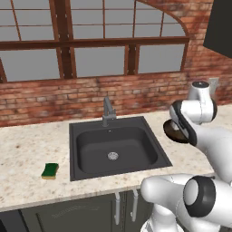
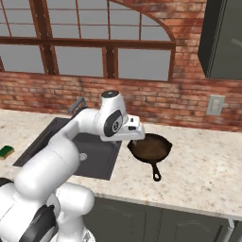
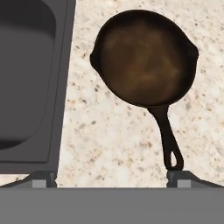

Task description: Pick the pan and sponge and place them into the sink. Then turn on the water.

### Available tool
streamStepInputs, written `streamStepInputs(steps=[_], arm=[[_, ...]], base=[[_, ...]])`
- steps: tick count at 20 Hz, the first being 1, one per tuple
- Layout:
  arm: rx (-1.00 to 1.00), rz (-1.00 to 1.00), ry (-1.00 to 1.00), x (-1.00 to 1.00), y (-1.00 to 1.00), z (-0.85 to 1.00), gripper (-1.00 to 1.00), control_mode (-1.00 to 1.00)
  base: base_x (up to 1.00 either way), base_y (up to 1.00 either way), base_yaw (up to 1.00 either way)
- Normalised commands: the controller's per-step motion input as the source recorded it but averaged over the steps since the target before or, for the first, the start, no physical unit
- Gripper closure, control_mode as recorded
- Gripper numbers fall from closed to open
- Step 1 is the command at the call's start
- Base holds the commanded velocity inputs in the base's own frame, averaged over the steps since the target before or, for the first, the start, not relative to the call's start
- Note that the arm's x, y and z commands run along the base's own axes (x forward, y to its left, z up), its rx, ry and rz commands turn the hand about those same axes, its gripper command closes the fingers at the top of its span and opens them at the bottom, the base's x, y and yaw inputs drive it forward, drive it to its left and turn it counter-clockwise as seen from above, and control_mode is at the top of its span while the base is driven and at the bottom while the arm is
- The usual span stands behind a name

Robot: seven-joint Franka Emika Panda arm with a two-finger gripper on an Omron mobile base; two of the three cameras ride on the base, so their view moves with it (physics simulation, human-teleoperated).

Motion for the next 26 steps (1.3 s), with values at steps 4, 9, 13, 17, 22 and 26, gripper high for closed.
streamStepInputs(steps=[4, 9, 13, 17, 22, 26], arm=[[0.0, 0.0, 0.0, -0.1, -0.37, -0.29, -1.0, -1.0], [0.0, 0.0, 0.0, -0.03, -0.37, -0.26, -1.0, -1.0], [0.0, 0.0, 0.0, 0.0, -0.32, -0.28, -1.0, -1.0], [0.0, 0.0, 0.0, 0.0, -0.34, -0.28, -1.0, -1.0], [0.0, 0.0, 0.01, 0.01, -0.31, -0.29, -1.0, -1.0], [0.0, 0.0, 0.04, 0.09, -0.26, -0.32, -1.0, -1.0]], base=[[0.0, 0.0, 0.0], [0.0, 0.0, 0.0], [0.0, 0.0, 0.0], [0.0, 0.0, 0.0], [0.0, 0.0, 0.0], [0.0, 0.0, 0.0]])
